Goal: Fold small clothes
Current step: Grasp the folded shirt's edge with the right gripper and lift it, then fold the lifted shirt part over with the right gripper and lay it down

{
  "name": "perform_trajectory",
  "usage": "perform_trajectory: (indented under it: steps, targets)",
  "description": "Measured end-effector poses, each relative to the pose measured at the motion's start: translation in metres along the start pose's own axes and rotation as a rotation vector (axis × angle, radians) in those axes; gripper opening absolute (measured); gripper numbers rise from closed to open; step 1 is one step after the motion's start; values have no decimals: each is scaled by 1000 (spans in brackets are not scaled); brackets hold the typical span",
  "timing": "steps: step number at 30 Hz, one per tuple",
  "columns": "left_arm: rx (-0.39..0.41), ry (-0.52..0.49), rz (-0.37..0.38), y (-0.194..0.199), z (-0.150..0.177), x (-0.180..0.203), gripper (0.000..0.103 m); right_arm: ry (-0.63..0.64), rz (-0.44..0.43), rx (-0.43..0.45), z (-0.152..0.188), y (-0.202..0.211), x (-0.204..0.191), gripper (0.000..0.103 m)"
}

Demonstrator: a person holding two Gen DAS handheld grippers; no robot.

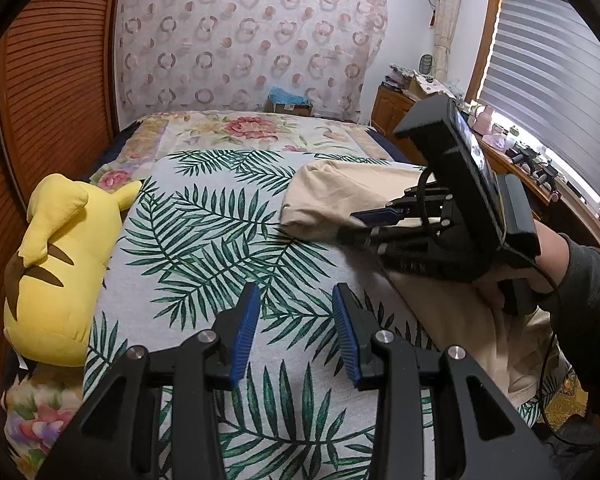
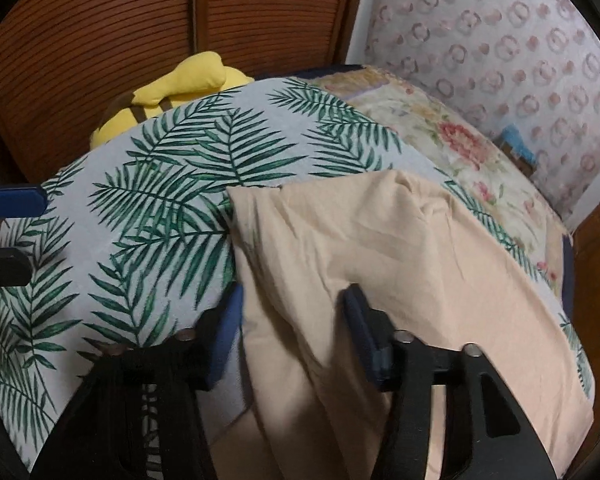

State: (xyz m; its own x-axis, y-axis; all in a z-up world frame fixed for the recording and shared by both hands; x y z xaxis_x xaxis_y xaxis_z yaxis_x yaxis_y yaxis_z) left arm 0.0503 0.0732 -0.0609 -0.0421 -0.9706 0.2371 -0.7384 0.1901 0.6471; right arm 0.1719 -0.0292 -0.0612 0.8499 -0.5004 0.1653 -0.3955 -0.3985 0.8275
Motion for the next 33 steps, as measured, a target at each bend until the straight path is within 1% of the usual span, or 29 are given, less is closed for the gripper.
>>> perform_trajectory:
  steps: [1,2,3,5,8,12,17,20,23,26,28,30,31,32,33]
  targets:
    - [0,-1,3,0,1,1,36,-6,11,-1,0,0,2,20]
    - [-2,-2,5,0,1,2,36,-8,16,1,0,1,5,12]
    - [-3,-4,7,-1,2,3,36,-14,14,8,0,3,7,10]
    - [-7,-12,13,-2,2,7,36,-48,-2,38,0,12,17,8]
    - [-8,-20,25,-3,3,13,36,-114,6,116,1,39,39,7]
    - [-13,-30,49,-6,2,22,36,-200,45,204,13,87,82,7]
    - [-24,-55,84,-9,0,40,36,-309,110,249,43,136,142,7]
    - [-33,-76,106,-13,-2,53,36,-377,161,258,67,165,177,7]
    - [-42,-105,124,-16,-3,69,36,-451,233,235,92,187,209,7]
    - [-48,-129,142,-19,-4,83,36,-518,334,168,121,190,238,7]
    - [-50,-143,152,-21,-4,92,36,-559,361,103,141,179,253,8]
    - [-53,-153,160,-21,-3,98,36,-583,383,39,159,167,260,20]
    - [-56,-159,164,-22,-2,102,36,-592,403,13,167,164,261,30]
    - [-58,-162,166,-22,-1,105,36,-596,406,7,175,165,262,36]
    - [-60,-165,170,-23,-1,107,36,-600,399,16,179,165,256,37]
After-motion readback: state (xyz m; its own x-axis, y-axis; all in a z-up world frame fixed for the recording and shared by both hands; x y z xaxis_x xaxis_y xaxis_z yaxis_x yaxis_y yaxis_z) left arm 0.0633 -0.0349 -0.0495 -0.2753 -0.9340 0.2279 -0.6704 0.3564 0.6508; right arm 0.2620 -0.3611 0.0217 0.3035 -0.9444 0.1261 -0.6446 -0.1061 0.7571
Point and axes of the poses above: each gripper's, at about its wrist camera, not at the fingertips, and y roughly against the way its jaws point, x to its right, z to its underside, the point moved 1 cm from there along -y, roughly the way its jaws point, and after that the axes turned 4 degrees about y, right-handed, at the moved point
